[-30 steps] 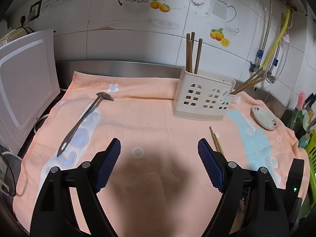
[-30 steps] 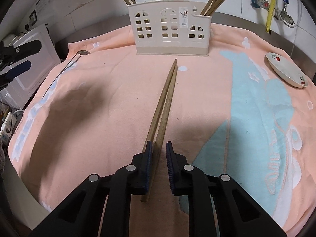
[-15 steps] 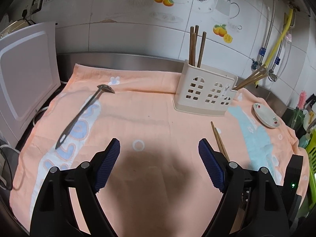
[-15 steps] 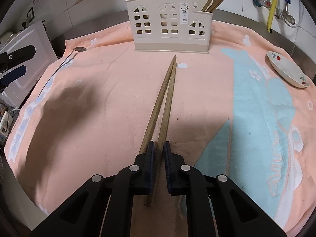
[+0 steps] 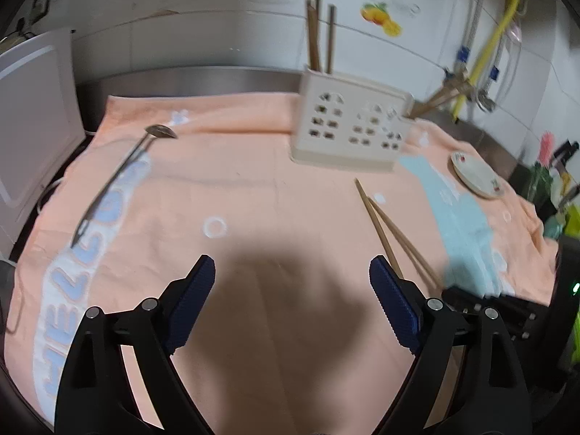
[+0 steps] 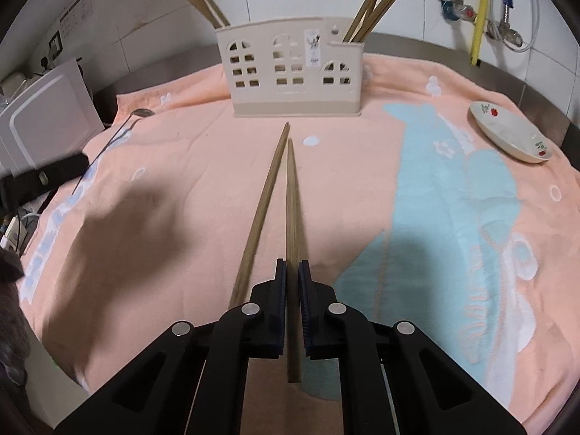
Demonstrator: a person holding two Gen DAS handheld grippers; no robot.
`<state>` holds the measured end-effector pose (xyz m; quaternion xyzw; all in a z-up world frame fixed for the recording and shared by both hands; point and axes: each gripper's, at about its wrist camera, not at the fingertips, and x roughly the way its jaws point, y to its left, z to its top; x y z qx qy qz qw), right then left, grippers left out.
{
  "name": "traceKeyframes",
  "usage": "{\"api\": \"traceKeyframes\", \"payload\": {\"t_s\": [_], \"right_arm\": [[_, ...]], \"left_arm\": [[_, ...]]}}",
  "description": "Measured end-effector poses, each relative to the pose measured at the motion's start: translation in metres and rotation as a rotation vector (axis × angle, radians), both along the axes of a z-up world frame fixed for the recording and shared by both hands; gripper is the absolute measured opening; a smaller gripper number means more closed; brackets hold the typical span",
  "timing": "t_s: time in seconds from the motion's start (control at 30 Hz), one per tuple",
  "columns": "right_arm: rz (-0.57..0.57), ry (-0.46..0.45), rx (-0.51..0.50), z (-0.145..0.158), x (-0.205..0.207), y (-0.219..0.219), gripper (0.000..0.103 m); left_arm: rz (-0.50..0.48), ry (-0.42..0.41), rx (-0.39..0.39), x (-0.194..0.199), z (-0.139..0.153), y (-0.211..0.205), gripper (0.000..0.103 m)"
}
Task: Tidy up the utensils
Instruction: 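Close the right tool on a wooden chopstick while the left tool reaches for another, then close the left tool on the remaining wooden chopstick on the towel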
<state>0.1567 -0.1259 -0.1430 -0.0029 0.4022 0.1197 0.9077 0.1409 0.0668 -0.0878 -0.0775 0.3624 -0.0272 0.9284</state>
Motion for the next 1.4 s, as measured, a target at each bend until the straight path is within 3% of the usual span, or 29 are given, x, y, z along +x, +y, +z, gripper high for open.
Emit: {"api": "traceKeyframes", "payload": {"t_s": [0.5, 0.73, 0.77, 1.13, 1.23, 1.4], "right_arm": [[0.046, -0.038, 0.035, 0.016, -0.009, -0.030, 0.007], [0.048, -0.061, 0.060, 0.025, -0.013, -0.050, 0.007], [0.049, -0.066, 0.062, 0.026, -0.014, -0.052, 0.007], [0.048, -0.090, 0.073, 0.033, -0.016, -0.069, 0.007], [0.046, -0.093, 0.076, 0.034, -0.016, -0.071, 0.007], [0.048, -0.095, 0.075, 0.034, -0.016, -0.072, 0.007]], "left_arm": [[-0.115, 0.121, 0.025, 0.006, -0.036, -0.070, 0.089], [-0.150, 0.133, 0.020, 0.012, -0.042, -0.099, 0.086], [-0.155, 0.135, 0.020, 0.013, -0.043, -0.103, 0.085], [-0.172, 0.176, -0.029, 0.030, -0.056, -0.123, 0.028], [-0.169, 0.190, -0.031, 0.036, -0.061, -0.126, 0.021], [-0.147, 0.200, -0.038, 0.040, -0.066, -0.126, 0.021]]}}
